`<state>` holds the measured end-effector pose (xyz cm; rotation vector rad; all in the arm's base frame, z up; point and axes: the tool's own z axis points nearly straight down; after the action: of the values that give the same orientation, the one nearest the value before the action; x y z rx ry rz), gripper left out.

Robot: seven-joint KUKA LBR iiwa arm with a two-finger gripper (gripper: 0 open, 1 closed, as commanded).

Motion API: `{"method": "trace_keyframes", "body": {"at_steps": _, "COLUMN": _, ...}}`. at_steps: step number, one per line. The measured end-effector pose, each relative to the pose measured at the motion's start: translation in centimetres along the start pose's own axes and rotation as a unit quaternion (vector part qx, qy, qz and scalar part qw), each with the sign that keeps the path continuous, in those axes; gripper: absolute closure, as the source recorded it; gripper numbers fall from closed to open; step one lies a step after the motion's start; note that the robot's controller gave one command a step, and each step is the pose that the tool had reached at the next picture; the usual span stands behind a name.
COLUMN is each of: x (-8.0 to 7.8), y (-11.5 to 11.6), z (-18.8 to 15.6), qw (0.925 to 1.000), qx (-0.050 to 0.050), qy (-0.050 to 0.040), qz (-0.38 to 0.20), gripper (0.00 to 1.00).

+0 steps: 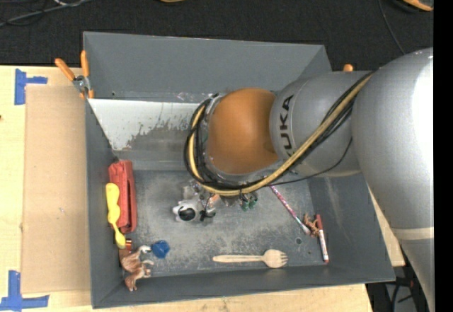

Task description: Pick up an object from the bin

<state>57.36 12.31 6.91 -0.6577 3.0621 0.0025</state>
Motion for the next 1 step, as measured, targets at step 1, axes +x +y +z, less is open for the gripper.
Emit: {"method": "trace_keyframes", "body": {"at_steps": 1, "x": 0.07, "y": 0.09, "z": -2.45, "qw": 1.0000, "qx": -0.001, "qy": 0.0014, "qz": 0.001, "gripper": 1.00}}
